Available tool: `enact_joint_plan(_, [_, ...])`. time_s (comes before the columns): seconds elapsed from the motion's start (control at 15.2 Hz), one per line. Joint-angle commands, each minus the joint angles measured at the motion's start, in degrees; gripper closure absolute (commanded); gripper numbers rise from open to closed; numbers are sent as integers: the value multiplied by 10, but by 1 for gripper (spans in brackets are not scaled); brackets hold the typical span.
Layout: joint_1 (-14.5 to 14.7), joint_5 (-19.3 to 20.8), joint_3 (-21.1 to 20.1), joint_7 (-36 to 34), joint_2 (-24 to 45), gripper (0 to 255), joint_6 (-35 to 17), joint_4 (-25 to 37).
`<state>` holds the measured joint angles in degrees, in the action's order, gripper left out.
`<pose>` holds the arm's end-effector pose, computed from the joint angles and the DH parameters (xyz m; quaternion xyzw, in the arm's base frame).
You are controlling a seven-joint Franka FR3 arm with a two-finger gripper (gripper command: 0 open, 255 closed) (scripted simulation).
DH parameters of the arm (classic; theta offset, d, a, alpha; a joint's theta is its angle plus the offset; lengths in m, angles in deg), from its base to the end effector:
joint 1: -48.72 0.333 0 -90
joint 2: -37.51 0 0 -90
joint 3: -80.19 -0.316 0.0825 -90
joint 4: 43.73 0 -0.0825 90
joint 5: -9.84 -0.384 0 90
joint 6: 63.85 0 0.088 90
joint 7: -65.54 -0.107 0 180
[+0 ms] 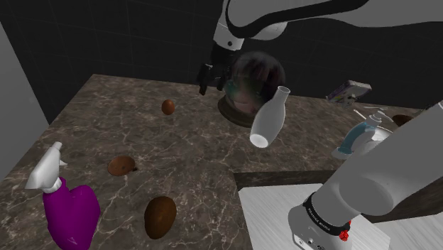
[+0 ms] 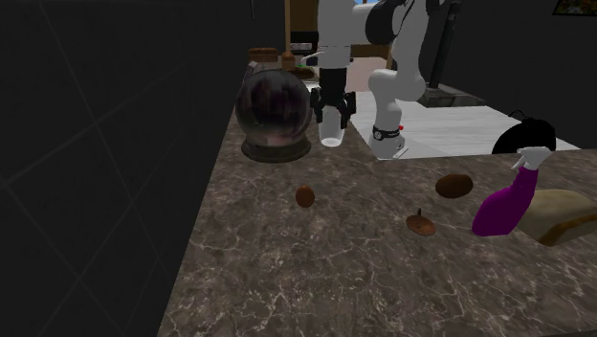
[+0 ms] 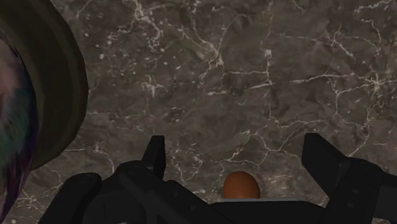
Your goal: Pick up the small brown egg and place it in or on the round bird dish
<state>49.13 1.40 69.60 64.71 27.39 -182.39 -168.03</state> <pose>0.4950 0.1072 0.4753 -0.9966 -0.0550 -0.0317 0.0533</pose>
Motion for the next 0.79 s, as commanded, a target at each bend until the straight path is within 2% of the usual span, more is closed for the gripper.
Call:
enact_joint_plan(0.0, [2,4,-6,-12,43,0,-19,27])
enact_joint_plan(0.4, [11,25,-16,-46,174,0,-65,117])
enact_joint_plan(0.73, [25,45,-15,-73,286,0,-83,215])
